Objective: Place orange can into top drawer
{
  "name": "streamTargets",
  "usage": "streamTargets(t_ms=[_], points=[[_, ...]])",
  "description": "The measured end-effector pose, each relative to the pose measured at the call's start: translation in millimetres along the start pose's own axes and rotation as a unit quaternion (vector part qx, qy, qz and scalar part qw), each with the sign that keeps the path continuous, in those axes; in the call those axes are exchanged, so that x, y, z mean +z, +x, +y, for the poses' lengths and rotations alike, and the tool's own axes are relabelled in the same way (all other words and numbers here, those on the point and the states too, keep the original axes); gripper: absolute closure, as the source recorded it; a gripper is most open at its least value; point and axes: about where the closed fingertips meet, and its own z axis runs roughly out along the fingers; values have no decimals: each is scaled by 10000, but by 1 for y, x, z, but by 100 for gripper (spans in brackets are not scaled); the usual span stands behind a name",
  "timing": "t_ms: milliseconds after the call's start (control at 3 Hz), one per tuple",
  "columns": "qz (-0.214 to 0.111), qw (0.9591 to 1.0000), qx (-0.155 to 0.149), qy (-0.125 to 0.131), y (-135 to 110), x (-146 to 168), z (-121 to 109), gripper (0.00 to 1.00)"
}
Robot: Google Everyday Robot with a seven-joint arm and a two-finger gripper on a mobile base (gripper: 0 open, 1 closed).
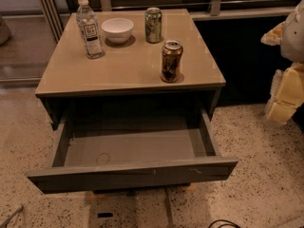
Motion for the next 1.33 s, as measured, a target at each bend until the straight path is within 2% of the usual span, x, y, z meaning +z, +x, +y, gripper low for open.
streamTargets(t_ms=[333,667,1000,1333], points=[[0,10000,0,0,0,0,0,0],[-62,9999,23,94,-1,1,-6,14],[-472,9977,179,461,-8,12,-52,45],[-1019,9917,280,736,-24,24,-106,68]])
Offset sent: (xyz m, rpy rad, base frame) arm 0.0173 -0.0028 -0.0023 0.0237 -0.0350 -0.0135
